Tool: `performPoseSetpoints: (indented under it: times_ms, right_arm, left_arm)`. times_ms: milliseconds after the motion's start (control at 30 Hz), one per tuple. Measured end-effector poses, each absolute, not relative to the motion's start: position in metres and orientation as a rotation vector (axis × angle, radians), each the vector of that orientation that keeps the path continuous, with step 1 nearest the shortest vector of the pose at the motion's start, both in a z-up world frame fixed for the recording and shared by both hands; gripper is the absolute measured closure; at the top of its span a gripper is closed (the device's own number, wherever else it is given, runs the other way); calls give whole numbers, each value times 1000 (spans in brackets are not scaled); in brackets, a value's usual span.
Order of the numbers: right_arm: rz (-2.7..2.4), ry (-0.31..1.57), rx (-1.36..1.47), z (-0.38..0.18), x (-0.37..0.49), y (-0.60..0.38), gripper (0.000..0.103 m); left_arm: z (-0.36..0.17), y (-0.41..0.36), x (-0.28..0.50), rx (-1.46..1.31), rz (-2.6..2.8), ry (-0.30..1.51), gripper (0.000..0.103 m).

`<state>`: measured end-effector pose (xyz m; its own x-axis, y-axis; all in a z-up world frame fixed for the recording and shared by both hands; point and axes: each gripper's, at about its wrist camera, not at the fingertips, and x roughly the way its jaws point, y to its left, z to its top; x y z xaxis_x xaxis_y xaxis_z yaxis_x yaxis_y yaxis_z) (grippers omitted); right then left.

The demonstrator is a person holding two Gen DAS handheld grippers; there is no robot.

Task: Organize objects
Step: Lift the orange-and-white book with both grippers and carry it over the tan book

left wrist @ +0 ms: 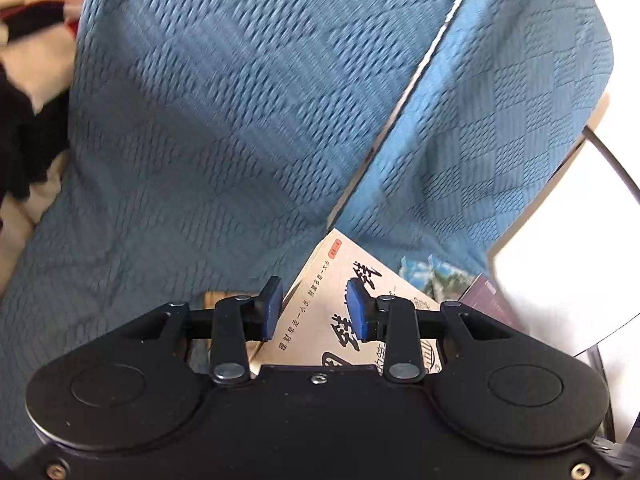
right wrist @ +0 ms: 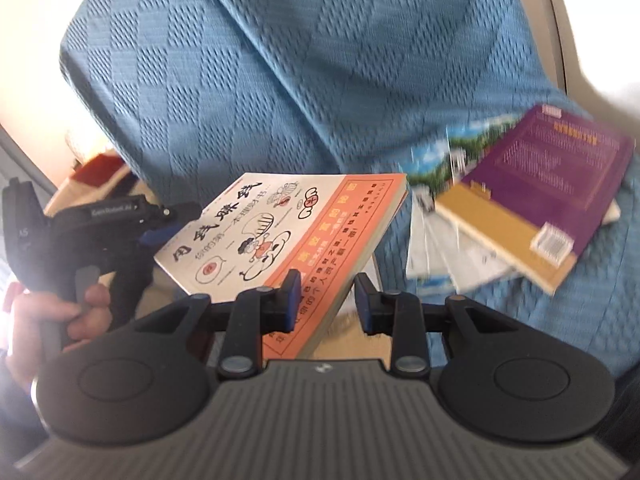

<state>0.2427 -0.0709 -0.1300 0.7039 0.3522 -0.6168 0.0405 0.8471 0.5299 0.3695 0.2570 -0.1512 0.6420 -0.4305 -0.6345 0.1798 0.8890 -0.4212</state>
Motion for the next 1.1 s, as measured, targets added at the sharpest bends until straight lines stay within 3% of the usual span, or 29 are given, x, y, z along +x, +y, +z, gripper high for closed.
performPoseSetpoints:
  times_ms: [300, 900, 933, 1067, 1100]
  right_arm:
    - [188, 930, 493, -178, 245, -46, 73]
    - [219, 995, 446, -196, 242, -37, 73]
    - [221, 990, 455, -194, 242, -39, 73]
    - [207, 953, 465, -184, 245, -49, 50]
    - [202, 940, 463, -182, 246, -52, 49]
  left_arm:
    - [-218, 267, 378, -310, -328, 924, 72]
    - [-230, 282, 363, -314, -253, 929, 71]
    - [-227, 285, 358, -310, -238, 925, 70]
    - [-216, 292, 334, -322, -177, 898, 64]
    - [-214, 294, 326, -343, -163, 895, 64]
